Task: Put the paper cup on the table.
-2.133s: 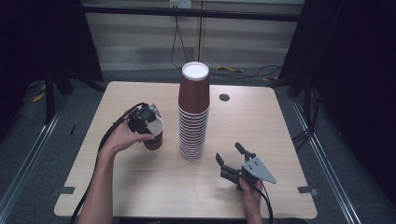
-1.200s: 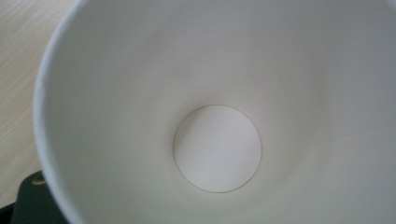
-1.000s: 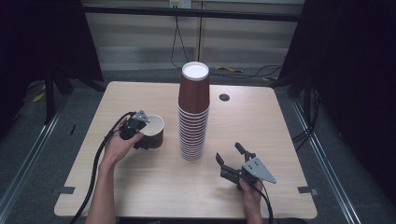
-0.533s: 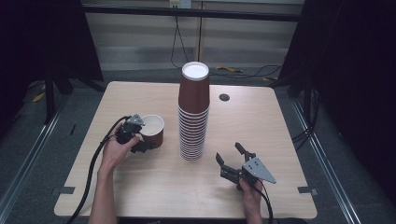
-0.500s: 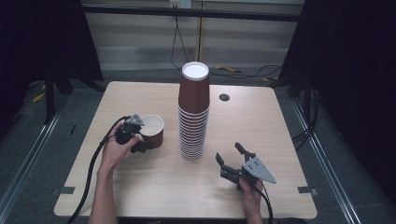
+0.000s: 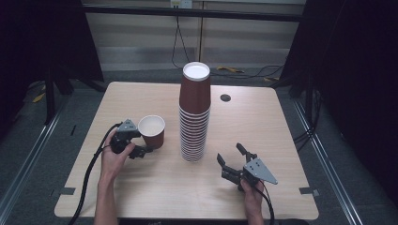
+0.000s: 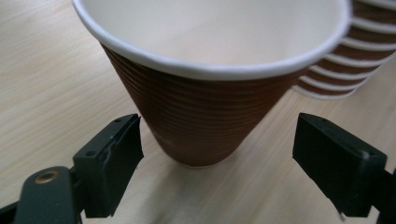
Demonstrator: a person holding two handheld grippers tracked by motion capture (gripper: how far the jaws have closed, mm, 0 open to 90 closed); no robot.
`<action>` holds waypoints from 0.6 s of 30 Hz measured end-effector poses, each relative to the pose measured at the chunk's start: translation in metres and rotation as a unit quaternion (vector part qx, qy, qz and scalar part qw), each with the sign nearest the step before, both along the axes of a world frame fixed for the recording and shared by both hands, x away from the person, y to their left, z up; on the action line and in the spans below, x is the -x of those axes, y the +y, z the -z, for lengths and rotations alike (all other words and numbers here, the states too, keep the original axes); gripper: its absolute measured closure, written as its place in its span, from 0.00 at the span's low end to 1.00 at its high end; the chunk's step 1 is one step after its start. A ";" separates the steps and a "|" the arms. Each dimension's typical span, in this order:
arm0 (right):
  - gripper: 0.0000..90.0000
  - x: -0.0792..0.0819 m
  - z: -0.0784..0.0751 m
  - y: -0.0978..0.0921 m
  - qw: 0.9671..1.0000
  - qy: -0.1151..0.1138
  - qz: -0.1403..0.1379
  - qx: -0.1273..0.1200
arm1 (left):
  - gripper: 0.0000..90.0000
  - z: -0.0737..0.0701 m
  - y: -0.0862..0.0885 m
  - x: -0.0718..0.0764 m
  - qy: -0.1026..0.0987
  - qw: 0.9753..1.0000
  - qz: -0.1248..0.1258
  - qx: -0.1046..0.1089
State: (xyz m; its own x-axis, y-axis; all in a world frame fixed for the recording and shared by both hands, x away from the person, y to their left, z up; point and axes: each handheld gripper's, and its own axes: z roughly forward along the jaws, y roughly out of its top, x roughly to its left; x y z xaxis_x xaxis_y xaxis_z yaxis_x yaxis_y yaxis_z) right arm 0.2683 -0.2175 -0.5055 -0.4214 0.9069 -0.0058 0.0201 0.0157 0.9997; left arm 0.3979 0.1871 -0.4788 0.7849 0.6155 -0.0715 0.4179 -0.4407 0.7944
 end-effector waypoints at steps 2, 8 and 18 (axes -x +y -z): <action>0.19 0.000 0.000 0.000 1.000 0.000 0.000 0.000 | 0.18 -0.001 0.001 0.006 -0.004 1.000 -0.012 -0.001; 0.19 0.000 0.000 0.000 1.000 0.000 0.000 0.000 | 0.18 -0.001 0.003 0.025 -0.025 0.999 -0.023 0.026; 0.19 0.000 0.000 0.000 1.000 -0.001 0.002 0.000 | 0.18 -0.005 -0.003 0.056 -0.086 0.993 -0.051 0.060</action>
